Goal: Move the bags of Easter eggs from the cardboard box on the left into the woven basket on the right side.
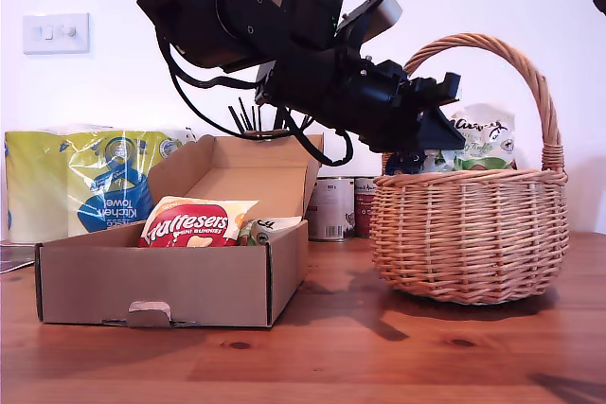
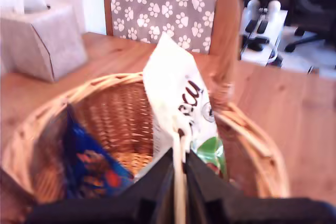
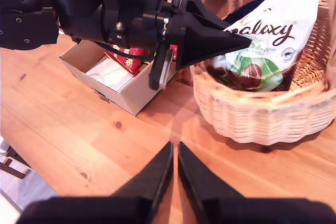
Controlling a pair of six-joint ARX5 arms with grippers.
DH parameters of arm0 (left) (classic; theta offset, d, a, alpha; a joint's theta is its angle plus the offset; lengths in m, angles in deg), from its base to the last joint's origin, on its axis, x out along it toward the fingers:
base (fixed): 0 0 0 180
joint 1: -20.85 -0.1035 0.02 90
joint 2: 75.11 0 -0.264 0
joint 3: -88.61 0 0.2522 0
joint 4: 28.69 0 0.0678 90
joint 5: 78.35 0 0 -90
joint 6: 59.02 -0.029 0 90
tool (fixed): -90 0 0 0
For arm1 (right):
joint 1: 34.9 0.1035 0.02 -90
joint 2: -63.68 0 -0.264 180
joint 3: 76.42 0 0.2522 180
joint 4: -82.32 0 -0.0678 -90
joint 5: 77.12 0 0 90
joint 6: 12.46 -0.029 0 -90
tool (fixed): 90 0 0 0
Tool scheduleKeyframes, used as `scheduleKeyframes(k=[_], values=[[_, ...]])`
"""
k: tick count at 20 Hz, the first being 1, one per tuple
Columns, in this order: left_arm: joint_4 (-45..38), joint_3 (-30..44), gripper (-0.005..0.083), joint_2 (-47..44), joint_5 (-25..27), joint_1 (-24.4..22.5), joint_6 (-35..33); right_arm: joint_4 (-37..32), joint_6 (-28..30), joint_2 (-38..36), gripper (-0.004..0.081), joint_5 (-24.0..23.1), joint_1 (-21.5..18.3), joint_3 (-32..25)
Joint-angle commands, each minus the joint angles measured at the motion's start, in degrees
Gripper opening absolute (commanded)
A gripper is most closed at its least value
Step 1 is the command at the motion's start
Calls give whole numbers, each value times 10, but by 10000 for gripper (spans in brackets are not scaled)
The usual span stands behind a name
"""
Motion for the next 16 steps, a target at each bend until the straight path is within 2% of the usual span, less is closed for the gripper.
scheduleKeyframes(k=[1,3,7,8,13,15,16], values=[[-8,6,-21,7,-5,2,54,-3,2,-1,-12,0,2,5],[-6,5,15,7,-2,2,73,-3,2,-1,-12,0,2,5],[-7,4,266,7,15,3,77,-3,2,-1,-12,0,2,5],[-7,4,302,7,20,3,76,-3,2,-1,-12,0,2,5],[6,-26,324,6,50,0,75,-3,2,-1,-12,0,2,5],[72,-58,307,-3,49,-4,59,-3,2,-1,-13,0,2,5],[124,-76,261,-13,49,-6,42,-3,2,-1,-13,0,2,5]])
